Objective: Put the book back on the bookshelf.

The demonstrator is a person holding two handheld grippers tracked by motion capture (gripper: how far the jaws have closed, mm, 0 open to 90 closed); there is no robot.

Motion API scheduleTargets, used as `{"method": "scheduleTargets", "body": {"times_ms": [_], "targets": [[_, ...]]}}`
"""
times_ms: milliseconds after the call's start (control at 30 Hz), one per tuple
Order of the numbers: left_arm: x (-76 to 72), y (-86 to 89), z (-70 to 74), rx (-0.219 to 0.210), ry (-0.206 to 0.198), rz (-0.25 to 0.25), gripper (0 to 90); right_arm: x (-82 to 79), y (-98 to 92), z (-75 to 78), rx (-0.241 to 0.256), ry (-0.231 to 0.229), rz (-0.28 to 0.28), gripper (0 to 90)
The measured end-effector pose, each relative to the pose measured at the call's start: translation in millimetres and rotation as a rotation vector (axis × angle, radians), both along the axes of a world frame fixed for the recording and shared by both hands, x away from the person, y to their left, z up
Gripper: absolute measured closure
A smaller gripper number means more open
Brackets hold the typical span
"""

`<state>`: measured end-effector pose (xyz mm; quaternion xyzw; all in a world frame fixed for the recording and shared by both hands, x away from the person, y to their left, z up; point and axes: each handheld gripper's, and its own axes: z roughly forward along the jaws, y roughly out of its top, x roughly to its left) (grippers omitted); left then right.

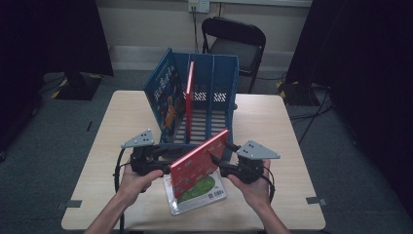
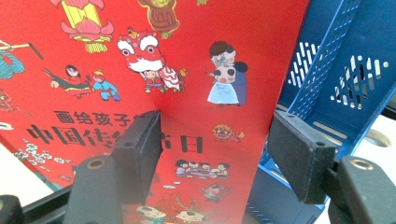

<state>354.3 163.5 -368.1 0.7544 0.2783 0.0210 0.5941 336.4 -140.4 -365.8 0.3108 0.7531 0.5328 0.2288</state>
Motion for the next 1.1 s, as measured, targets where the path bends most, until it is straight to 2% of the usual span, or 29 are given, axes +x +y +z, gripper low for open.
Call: {"method": "scheduleTargets", "body": {"times_ms": [167, 333, 533, 767, 867, 1000, 1100], "targets": [[1.0, 0.4, -0.3, -0.008, 0.009, -0.003, 47.8, 2.1, 1.8, 0.6, -0.002, 0.003, -0.001, 35.3], [0.8, -4.1, -1.1, -0.019, 0.025, -0.039, 48.5, 3.3, 1.5, 0.6, 0.002, 0.007, -0.003, 35.8], [0.6, -10.9, -0.6, -0.021, 0.025, -0.053, 46.6, 4.5, 1.3, 1.7, -0.001, 0.015, 0.002, 38.3], [0.5, -13.6, -1.6, -0.031, 0.038, -0.073, 46.6, 9.6, 4.2, 3.6, 0.009, 0.046, 0.039, 43.6], [-0.1, -15.7, -3.2, -0.07, 0.052, -0.101, 46.2, 12.4, 7.5, 4.2, 0.003, 0.054, 0.053, 43.8], [-1.5, -18.0, -2.2, -0.052, 0.045, -0.095, 44.5, 18.0, 12.2, 2.2, 0.021, 0.075, 0.077, 44.0], [-2.5, -16.5, -1.5, -0.045, 0.037, -0.079, 42.6, 20.2, 18.4, 1.0, 0.019, 0.075, 0.101, 44.3]]}}
